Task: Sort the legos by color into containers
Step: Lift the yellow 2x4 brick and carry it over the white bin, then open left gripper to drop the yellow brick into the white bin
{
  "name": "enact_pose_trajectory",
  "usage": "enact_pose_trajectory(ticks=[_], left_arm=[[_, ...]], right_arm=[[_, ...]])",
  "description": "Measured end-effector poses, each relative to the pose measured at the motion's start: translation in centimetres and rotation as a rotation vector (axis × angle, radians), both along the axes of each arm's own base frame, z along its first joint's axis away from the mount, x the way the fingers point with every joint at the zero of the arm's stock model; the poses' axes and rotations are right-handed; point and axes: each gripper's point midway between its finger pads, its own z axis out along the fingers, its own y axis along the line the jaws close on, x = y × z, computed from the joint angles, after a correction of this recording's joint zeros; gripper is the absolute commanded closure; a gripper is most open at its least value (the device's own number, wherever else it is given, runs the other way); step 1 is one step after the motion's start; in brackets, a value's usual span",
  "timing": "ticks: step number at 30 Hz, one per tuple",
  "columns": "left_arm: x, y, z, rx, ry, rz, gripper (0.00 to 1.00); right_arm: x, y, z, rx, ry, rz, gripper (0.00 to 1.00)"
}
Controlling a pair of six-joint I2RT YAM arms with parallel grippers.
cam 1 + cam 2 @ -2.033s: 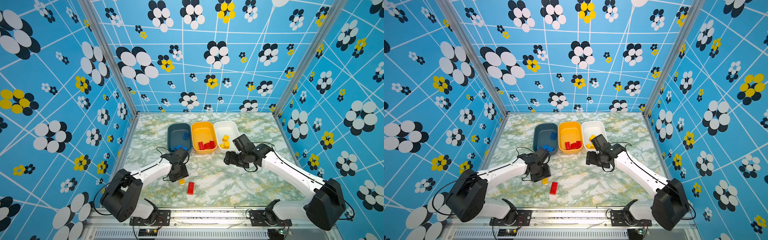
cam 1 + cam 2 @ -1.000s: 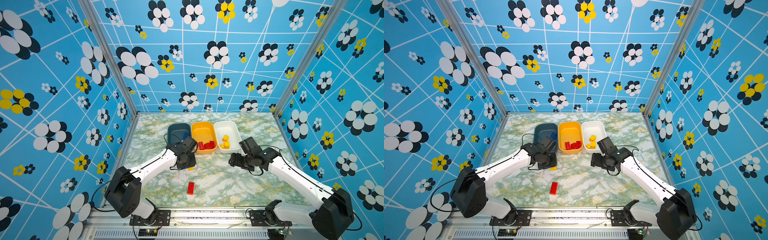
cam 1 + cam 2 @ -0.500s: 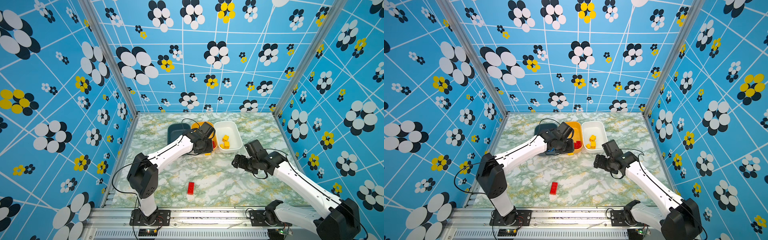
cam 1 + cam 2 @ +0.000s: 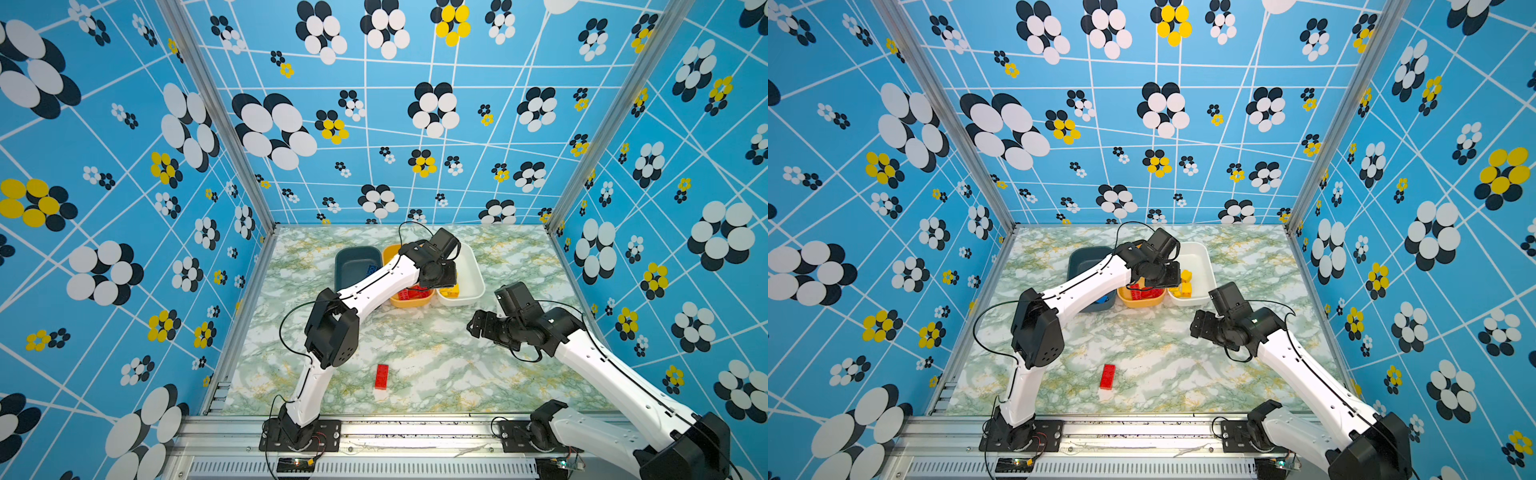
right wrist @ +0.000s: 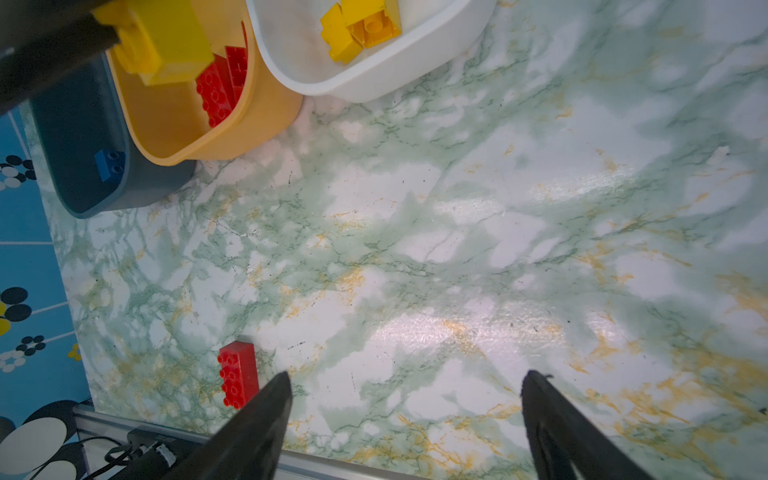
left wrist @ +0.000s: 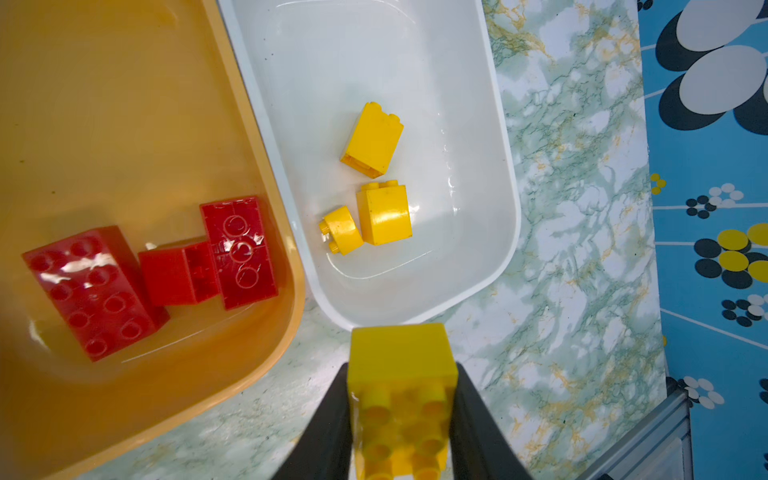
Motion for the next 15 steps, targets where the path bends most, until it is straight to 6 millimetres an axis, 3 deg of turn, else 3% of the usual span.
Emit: enact_pose_trajectory(ticks=[9,15], left_arm=[[2.5,-2.3,-2.2,0.023,-0.008,-0.019,0.77],[3.0,-2.2,-4.7,0.069,0.010,-0.017,0.77]], right_arm=[[-0.3,-0.5,0.3,-0.009,-0.004,-0.015,0.12],[-0.7,-0.7,0.2,-0.015,0.006,-0.023,0.12]])
